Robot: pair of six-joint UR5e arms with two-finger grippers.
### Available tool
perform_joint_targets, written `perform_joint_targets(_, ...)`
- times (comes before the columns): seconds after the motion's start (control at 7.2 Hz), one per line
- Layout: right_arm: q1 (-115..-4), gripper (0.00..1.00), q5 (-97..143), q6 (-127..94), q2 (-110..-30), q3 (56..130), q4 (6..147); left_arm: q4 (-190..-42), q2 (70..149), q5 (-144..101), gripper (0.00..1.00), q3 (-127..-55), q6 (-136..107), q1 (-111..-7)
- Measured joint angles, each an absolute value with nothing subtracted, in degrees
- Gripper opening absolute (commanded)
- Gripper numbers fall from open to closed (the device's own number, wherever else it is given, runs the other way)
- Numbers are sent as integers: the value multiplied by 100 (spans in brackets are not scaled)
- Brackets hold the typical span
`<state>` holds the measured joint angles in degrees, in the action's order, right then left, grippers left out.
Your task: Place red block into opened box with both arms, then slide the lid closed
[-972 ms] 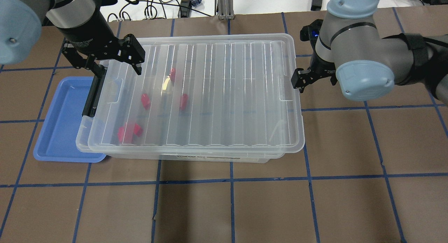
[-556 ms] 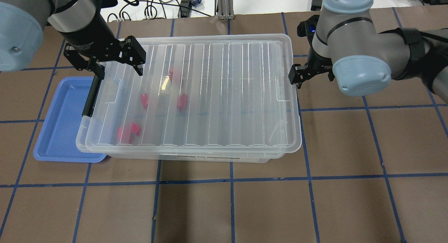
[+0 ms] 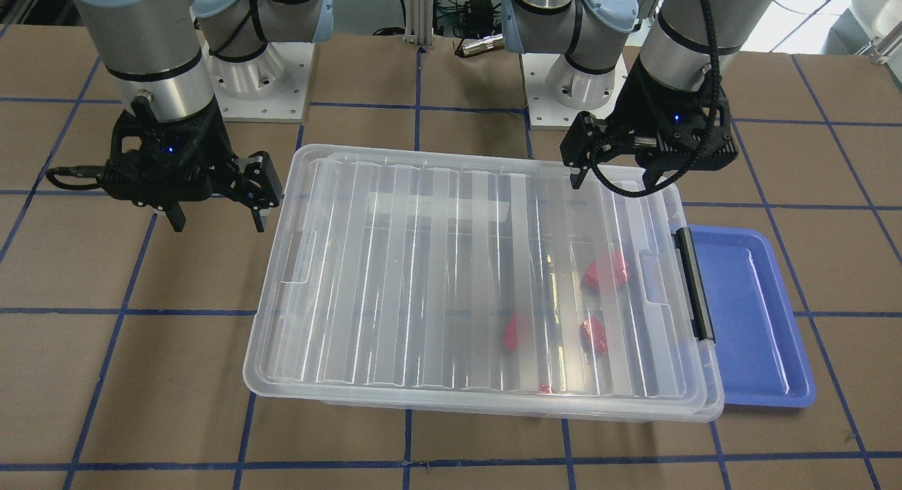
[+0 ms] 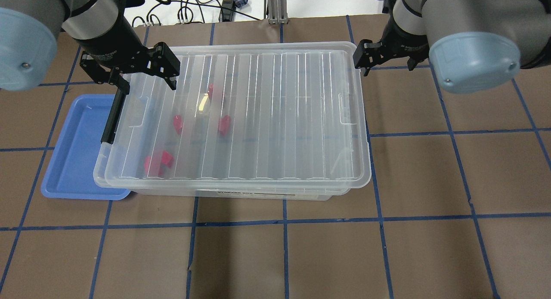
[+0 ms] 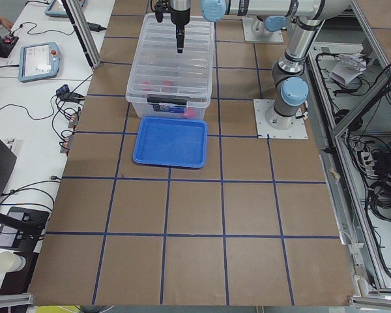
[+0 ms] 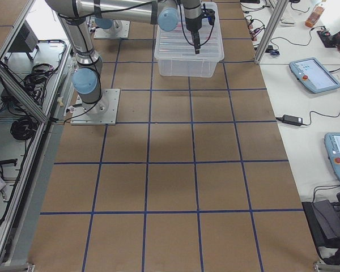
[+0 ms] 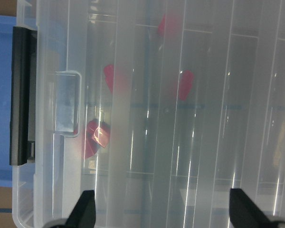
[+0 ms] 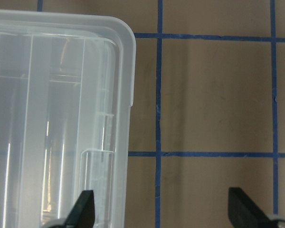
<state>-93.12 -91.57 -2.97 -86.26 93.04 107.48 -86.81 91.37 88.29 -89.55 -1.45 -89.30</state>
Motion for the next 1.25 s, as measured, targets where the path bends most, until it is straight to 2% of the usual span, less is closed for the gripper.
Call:
perform_joint_targets(0.56,-9196,100,-9061,-683,-8869,8899,9396,-8356,9277,8809,100,-8890,-130,-8917)
perform_joint_targets(1.25,-9167,100,-9053,-680,-8903,8842,9247,-8119,9474,8817,100,-8948,-136,-8917)
